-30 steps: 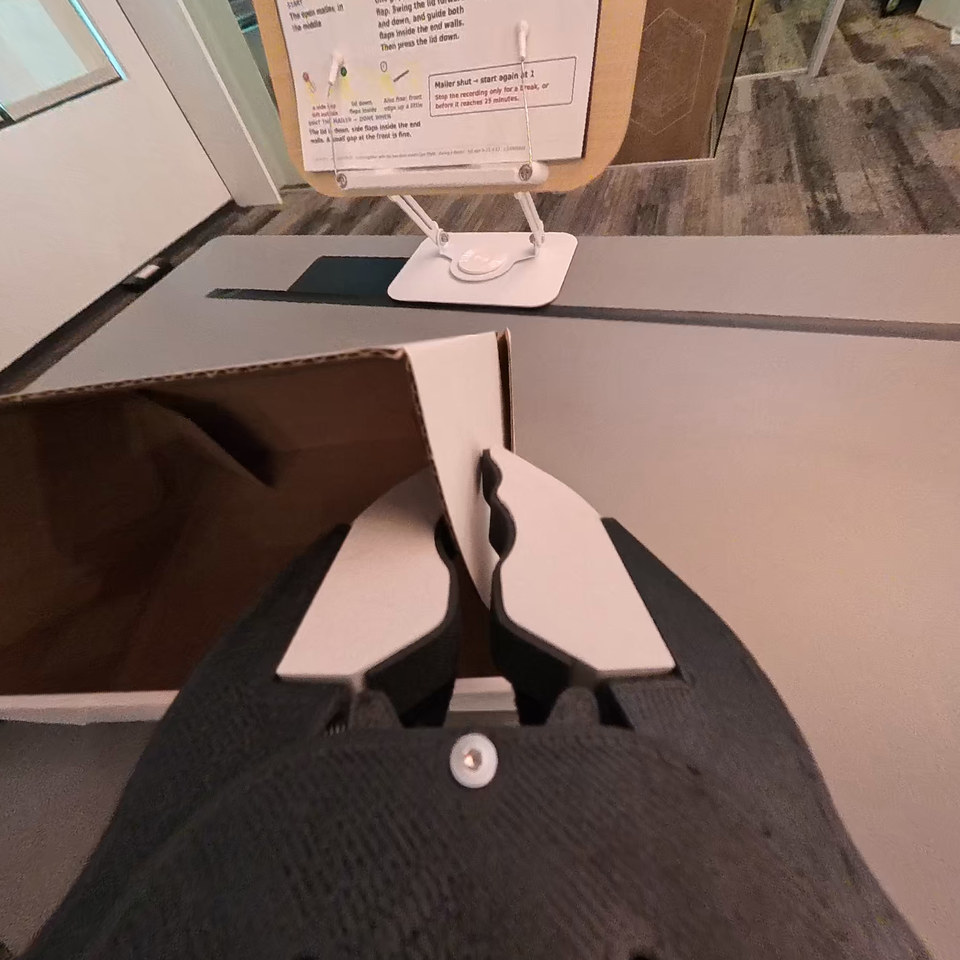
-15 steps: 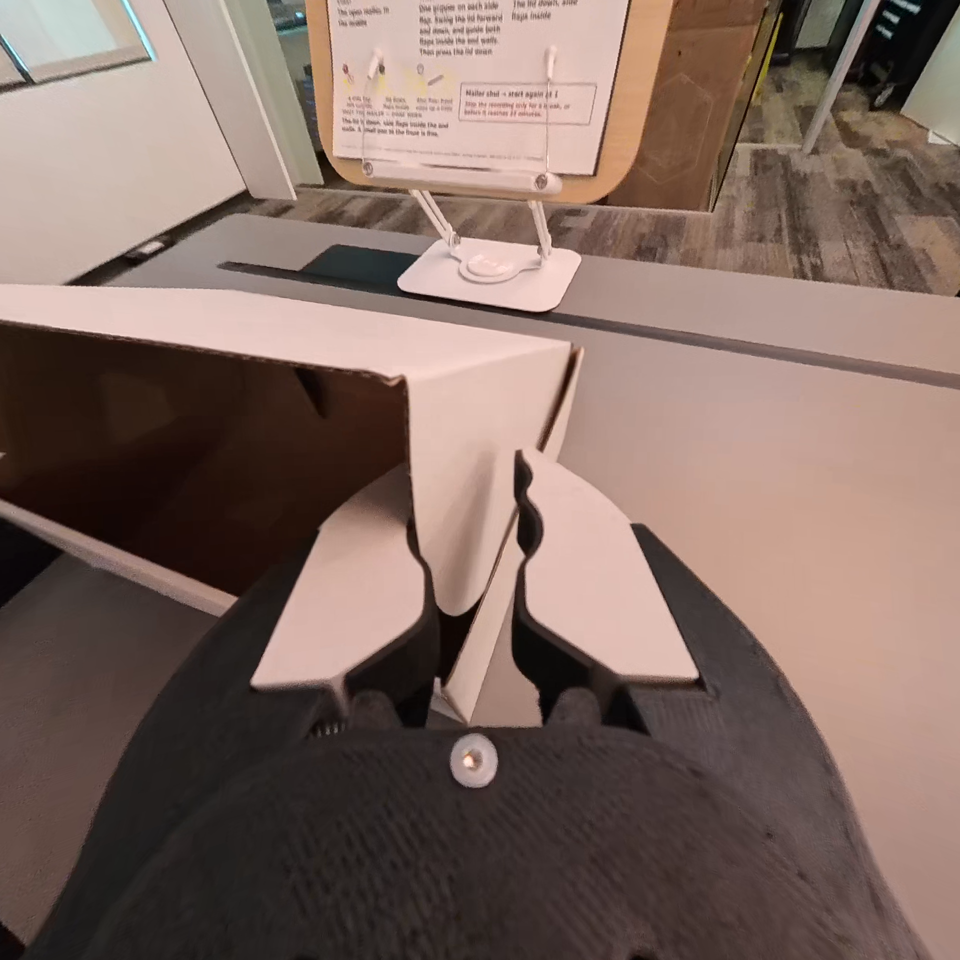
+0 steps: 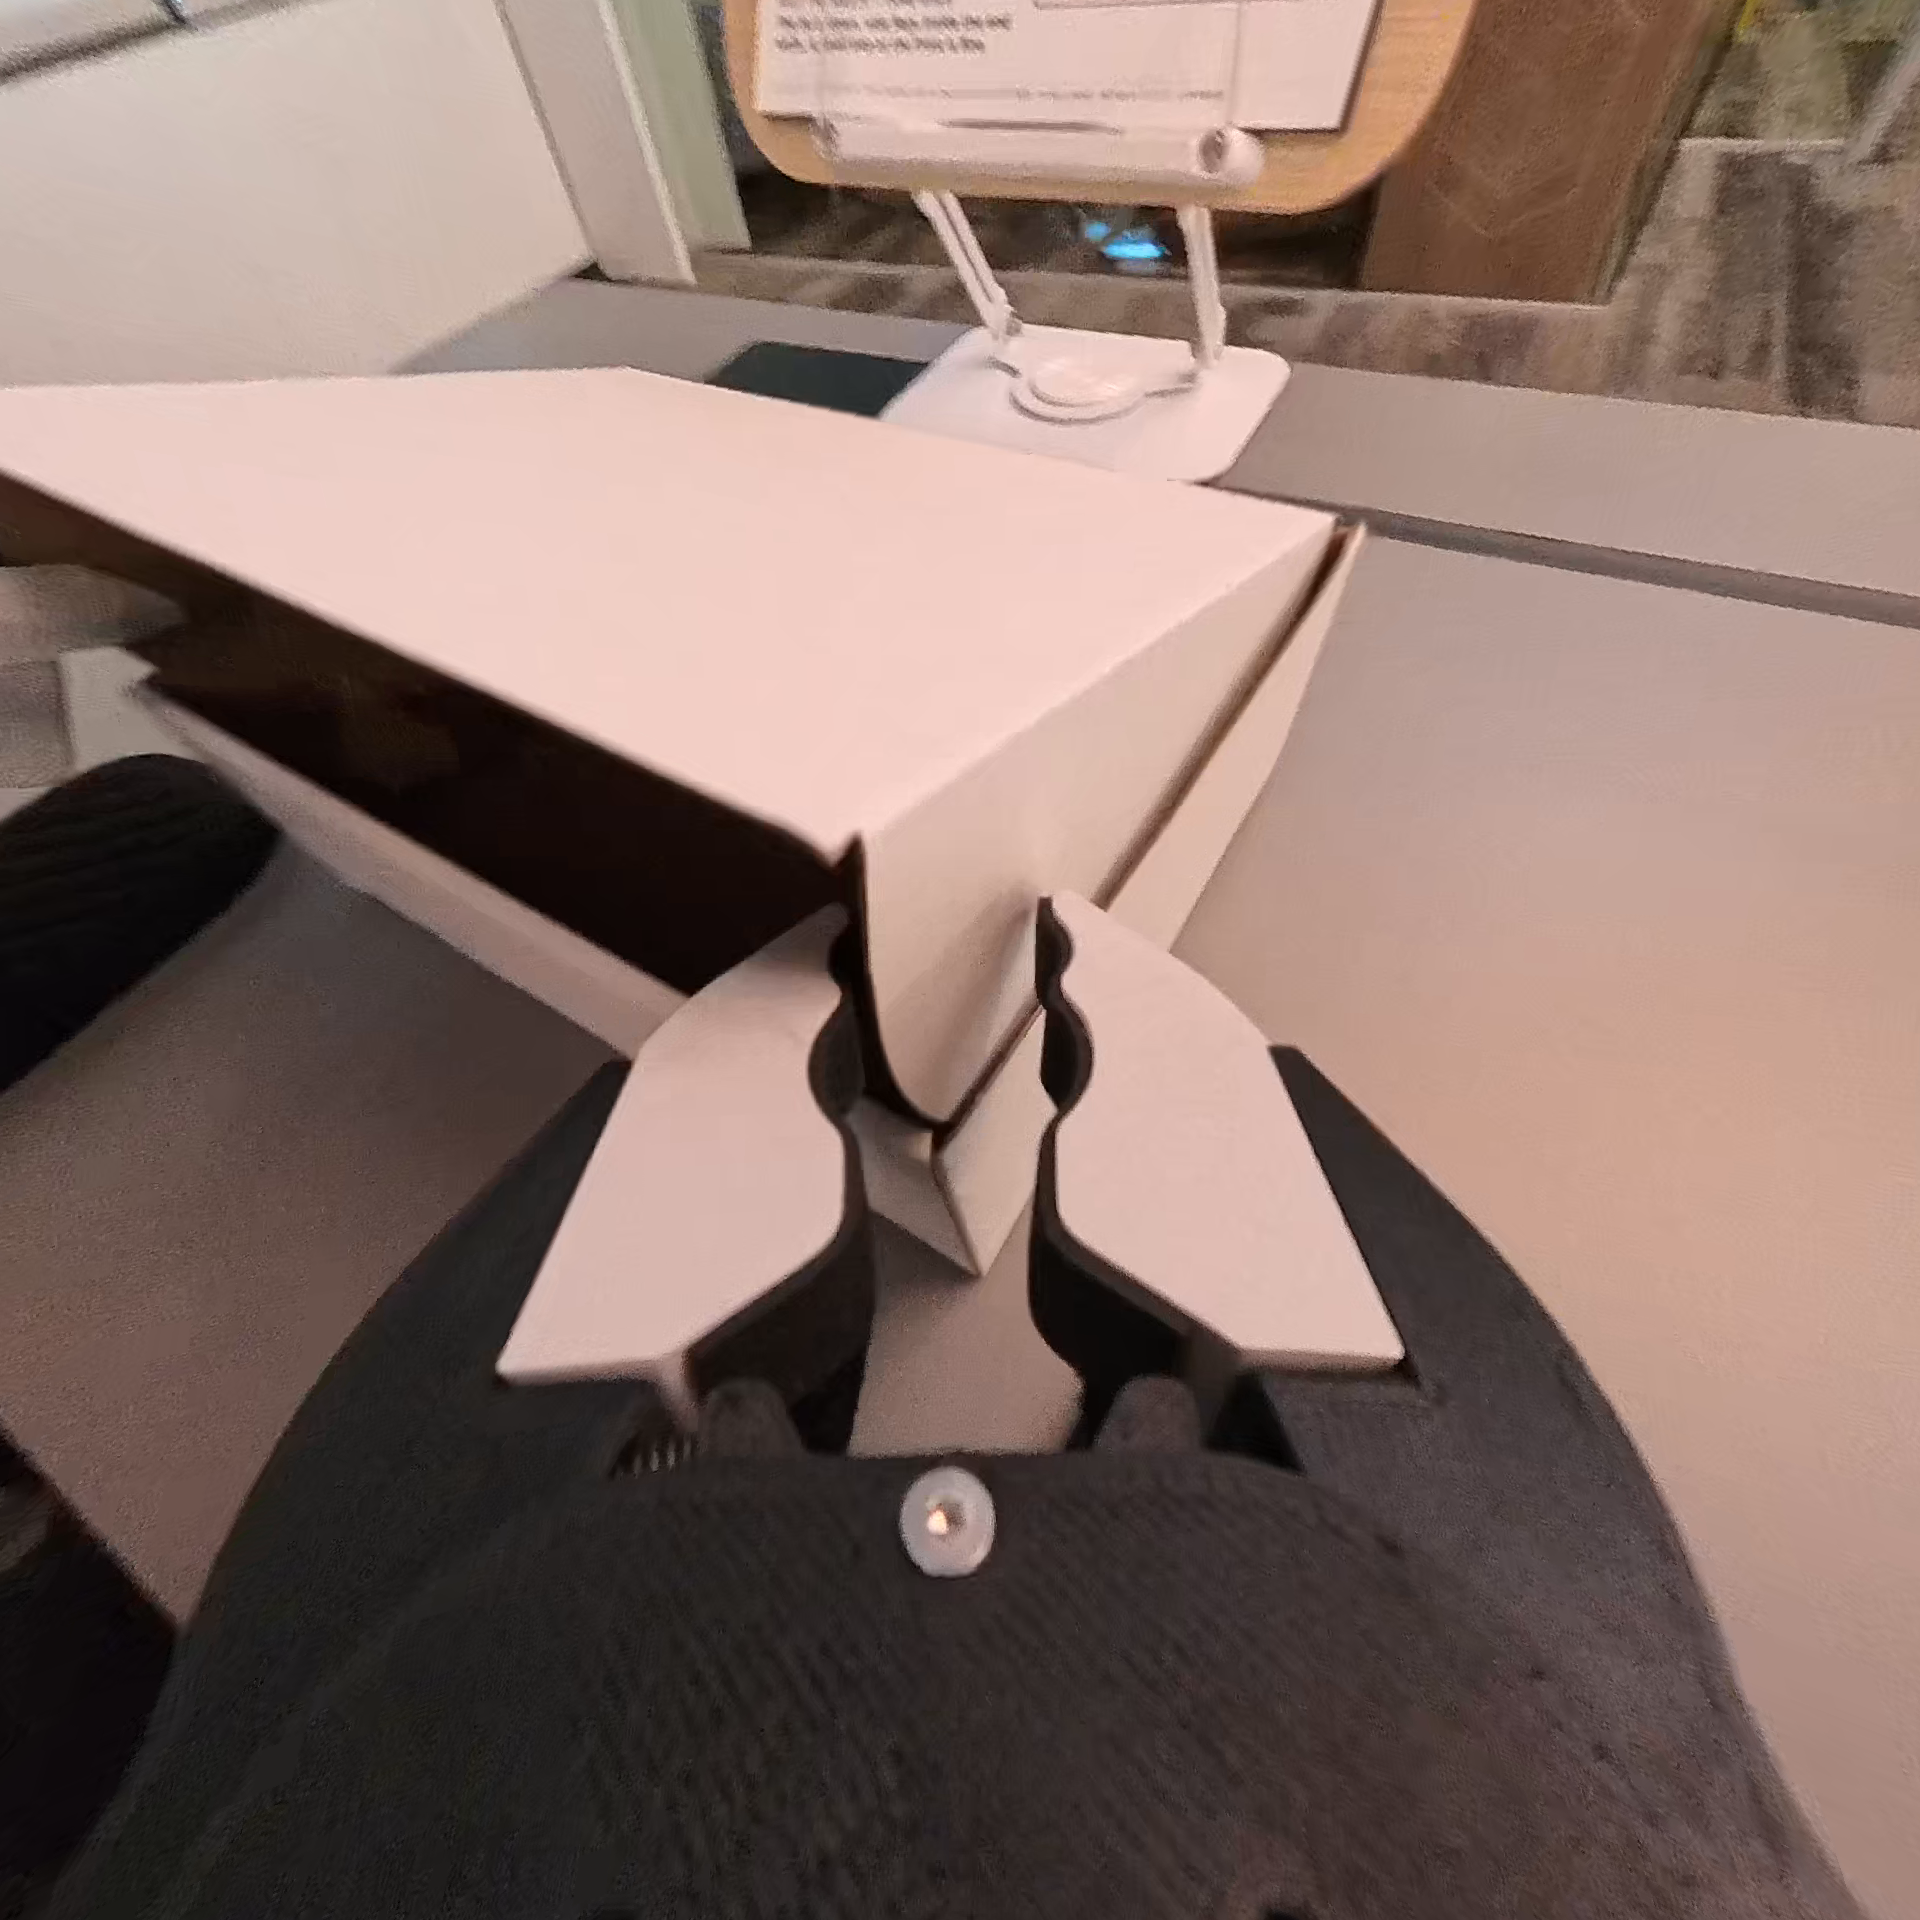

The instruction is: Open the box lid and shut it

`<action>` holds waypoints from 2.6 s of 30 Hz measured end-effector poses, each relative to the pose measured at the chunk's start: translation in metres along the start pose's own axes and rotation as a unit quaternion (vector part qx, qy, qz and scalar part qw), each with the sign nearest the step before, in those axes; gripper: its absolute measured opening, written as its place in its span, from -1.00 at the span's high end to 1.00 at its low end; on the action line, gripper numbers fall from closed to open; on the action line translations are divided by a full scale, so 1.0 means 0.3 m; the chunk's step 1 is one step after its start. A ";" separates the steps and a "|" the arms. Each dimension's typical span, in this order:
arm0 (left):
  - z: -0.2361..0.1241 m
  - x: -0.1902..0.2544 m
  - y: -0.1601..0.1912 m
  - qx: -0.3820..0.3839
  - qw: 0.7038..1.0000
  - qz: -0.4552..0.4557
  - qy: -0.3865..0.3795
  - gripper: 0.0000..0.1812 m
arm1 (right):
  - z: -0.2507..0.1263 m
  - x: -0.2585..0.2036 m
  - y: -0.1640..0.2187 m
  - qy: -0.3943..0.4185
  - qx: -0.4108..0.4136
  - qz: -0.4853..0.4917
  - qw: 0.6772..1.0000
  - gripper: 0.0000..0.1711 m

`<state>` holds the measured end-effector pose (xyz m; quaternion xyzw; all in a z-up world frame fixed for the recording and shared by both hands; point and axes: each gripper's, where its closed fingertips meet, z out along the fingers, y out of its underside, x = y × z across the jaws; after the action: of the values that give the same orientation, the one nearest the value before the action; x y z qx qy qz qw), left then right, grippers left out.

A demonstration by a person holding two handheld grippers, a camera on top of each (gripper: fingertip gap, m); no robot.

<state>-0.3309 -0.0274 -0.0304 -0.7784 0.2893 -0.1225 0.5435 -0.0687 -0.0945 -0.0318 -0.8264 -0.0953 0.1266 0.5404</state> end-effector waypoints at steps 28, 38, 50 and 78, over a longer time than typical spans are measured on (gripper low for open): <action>0.261 -0.426 -0.137 0.004 0.888 -0.359 0.287 0.09 | -0.023 0.303 -0.301 -0.068 0.173 0.219 0.958 0.01; 0.373 -0.336 -0.179 -0.021 0.883 -0.322 0.340 0.05 | -0.043 0.358 -0.249 -0.038 0.181 0.218 0.958 -0.11; 0.419 -0.302 -0.198 -0.045 0.884 -0.290 0.364 0.01 | -0.002 0.416 -0.224 -0.005 0.151 0.212 0.966 -0.12; 0.442 -0.320 -0.305 -0.003 0.901 -0.281 0.330 -0.04 | 0.153 0.391 -0.620 -0.039 0.041 -0.020 0.998 -0.08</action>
<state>-0.3119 0.1534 0.0153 -0.7441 0.2213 -0.5193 0.3573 0.0245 0.0539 0.1086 -0.7961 -0.1276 0.1510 0.5719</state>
